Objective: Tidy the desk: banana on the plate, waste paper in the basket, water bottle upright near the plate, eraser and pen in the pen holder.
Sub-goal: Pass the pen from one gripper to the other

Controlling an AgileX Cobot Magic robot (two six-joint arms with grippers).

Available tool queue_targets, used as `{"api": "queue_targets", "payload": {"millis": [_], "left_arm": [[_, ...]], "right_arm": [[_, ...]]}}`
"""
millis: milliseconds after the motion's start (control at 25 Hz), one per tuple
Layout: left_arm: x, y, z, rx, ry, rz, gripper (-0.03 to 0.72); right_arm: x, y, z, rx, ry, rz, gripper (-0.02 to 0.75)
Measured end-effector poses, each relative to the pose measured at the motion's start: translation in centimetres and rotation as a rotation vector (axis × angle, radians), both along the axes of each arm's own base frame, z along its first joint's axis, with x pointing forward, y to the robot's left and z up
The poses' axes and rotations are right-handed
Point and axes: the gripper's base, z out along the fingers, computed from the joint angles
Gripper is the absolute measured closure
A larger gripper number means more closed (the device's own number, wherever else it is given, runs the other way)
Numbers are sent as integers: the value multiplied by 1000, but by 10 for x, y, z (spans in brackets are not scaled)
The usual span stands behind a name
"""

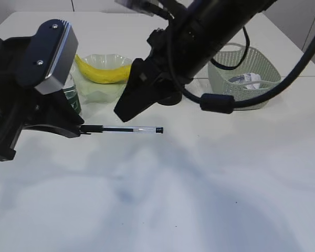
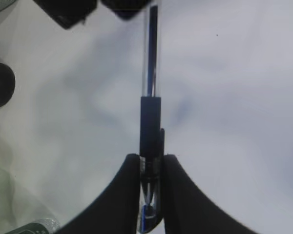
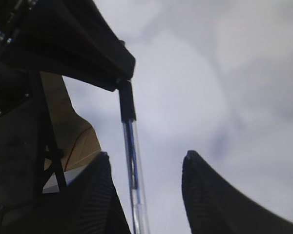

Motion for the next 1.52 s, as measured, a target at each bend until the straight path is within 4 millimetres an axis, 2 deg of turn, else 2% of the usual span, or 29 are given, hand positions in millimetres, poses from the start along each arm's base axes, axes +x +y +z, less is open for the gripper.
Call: {"api": "queue_targets", "payload": {"millis": [280, 1120, 1520], "left_arm": [[1, 0, 0, -2, -8, 4, 622], [-2, -2, 2, -19, 1, 0, 623], [-5, -7, 3, -21, -3, -18, 624]], "right_arm": [[-5, 18, -15, -17, 31, 48, 383], [-5, 23, -14, 38, 32, 73, 383], [-2, 26, -21, 52, 55, 73, 383]]}}
